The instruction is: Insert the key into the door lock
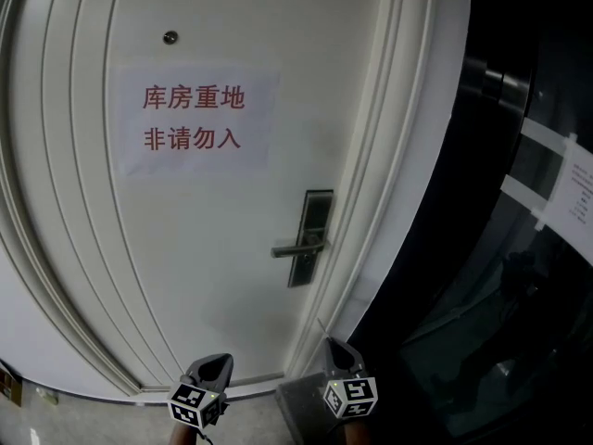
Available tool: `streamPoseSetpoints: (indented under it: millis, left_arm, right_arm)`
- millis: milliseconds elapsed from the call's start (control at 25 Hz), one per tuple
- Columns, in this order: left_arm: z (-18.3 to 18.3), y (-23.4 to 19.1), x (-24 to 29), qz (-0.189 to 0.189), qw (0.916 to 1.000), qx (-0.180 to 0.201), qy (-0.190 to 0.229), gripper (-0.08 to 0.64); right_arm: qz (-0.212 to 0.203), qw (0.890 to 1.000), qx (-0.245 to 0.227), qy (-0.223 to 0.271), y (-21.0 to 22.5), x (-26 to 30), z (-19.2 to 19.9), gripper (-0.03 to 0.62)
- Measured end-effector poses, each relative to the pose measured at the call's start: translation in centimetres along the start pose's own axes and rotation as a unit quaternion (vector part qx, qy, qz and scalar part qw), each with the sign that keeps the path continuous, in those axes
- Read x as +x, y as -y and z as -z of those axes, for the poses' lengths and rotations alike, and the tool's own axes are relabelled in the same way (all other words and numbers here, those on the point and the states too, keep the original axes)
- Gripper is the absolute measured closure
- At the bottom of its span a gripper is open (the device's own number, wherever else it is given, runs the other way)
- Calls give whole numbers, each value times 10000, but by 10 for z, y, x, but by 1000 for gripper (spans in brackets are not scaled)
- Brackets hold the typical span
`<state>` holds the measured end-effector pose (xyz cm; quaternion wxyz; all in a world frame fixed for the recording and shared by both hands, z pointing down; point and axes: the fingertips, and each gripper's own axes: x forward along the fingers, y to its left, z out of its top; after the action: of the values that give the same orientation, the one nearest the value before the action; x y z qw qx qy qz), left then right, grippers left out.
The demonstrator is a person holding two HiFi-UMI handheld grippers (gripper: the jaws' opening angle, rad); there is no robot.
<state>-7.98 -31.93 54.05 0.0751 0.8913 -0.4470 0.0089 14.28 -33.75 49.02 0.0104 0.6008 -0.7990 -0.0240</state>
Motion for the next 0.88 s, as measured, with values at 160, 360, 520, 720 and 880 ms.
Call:
streamPoseSetpoints:
  millis: [160, 360, 520, 720, 880]
  left_arm:
    - [0, -5, 5, 36, 10000, -3, -2, 557]
    - [-1, -16, 9, 11, 10000, -22, -2, 557]
    - [-2, -25, 14, -54, 10000, -30, 15, 557]
    - [-2, -37, 26, -135, 9999, -49, 44, 557]
    - [-4, -45, 35, -209, 9997, -91, 65, 557]
  right_arm:
    - [17, 9990, -424, 126, 5, 23, -19, 581]
    - [25, 9963, -817, 267, 13, 52, -43, 581]
    - [6, 9922, -1177, 422, 18, 73, -58, 581]
    - [34, 9841, -1725, 421, 22, 101, -69, 581]
    - [11, 9839, -1755, 339, 27, 120, -64, 581]
